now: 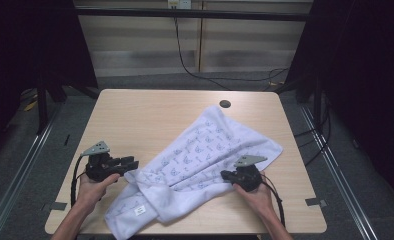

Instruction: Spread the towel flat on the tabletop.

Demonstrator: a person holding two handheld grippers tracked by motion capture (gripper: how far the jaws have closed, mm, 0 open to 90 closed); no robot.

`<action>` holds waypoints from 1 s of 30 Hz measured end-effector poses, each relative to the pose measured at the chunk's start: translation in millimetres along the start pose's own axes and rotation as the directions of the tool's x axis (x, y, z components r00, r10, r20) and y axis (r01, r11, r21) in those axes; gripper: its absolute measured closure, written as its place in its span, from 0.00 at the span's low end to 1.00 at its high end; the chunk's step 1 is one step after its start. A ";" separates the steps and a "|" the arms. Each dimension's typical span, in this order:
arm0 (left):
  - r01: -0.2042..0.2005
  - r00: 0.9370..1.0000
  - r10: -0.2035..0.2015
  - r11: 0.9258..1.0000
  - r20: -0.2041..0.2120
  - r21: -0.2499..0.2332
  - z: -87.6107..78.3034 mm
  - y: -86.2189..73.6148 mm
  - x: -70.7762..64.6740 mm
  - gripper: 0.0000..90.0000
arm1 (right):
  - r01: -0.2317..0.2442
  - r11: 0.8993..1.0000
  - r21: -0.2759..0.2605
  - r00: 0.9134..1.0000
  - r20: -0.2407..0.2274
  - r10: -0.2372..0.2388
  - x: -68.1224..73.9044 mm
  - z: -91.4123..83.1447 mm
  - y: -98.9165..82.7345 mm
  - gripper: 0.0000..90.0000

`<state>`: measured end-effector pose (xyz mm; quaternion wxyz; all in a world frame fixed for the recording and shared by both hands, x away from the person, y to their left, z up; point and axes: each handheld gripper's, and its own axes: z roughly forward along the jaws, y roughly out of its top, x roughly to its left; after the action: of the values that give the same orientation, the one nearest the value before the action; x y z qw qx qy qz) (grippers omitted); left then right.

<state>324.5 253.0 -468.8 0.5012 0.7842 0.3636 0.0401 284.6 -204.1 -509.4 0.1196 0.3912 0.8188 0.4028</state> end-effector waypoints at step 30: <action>-0.109 0.989 0.085 0.972 0.121 0.207 36.5 -38.0 -36.3 0.90 | 0.060 0.997 -0.052 0.943 -0.324 -0.074 88.8 50.7 70.4 0.65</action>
<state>293.4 212.0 -506.9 0.4314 0.8512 0.2985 -0.0185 289.8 -84.0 -478.6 0.0043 0.2886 0.8317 0.4743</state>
